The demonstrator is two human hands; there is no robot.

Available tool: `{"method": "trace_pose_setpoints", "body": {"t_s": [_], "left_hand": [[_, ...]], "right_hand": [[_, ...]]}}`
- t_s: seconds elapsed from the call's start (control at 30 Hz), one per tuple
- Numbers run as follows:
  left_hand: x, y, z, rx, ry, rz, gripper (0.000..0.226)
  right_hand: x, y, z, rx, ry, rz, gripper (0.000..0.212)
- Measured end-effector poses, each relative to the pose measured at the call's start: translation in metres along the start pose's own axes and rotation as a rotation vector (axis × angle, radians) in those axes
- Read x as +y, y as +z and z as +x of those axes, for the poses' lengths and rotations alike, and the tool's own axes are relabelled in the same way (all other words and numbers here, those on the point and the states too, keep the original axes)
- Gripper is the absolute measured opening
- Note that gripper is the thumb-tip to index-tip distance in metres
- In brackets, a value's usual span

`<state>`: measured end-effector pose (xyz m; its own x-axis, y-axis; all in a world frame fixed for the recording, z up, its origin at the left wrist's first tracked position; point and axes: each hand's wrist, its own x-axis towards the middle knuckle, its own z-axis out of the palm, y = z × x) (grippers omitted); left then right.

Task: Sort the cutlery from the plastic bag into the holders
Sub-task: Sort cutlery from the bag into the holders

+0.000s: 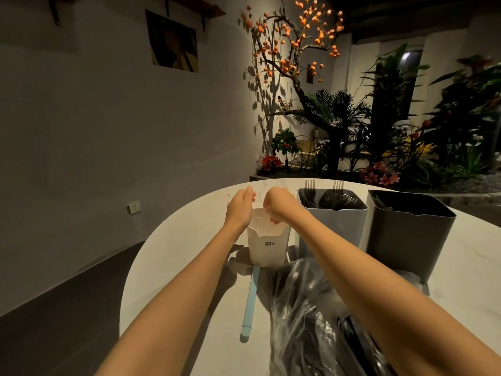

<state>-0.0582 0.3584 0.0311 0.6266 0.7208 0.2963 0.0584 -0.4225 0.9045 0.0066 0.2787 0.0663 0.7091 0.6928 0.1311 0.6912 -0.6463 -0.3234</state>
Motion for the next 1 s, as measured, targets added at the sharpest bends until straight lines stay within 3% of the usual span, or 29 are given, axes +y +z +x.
{"method": "trace_pose_setpoints", "body": {"t_s": [0.13,0.37,0.47,1.0], "left_hand": [[0.012,-0.001,-0.007,0.103,0.084,0.026,0.02],[0.052,-0.003,-0.038,0.045,0.15,-0.082,0.021],[0.067,-0.003,-0.053,0.005,0.166,-0.097,0.024],[0.111,0.021,-0.136,-0.185,0.223,-0.158,0.039]], "right_hand": [[-0.005,-0.015,-0.01,0.051,-0.046,0.123,0.028],[-0.005,-0.046,-0.042,0.123,-0.058,0.247,0.012],[-0.001,-0.062,-0.067,0.142,-0.07,0.359,0.024],[0.042,-0.095,-0.171,0.18,0.028,0.453,0.038]]}}
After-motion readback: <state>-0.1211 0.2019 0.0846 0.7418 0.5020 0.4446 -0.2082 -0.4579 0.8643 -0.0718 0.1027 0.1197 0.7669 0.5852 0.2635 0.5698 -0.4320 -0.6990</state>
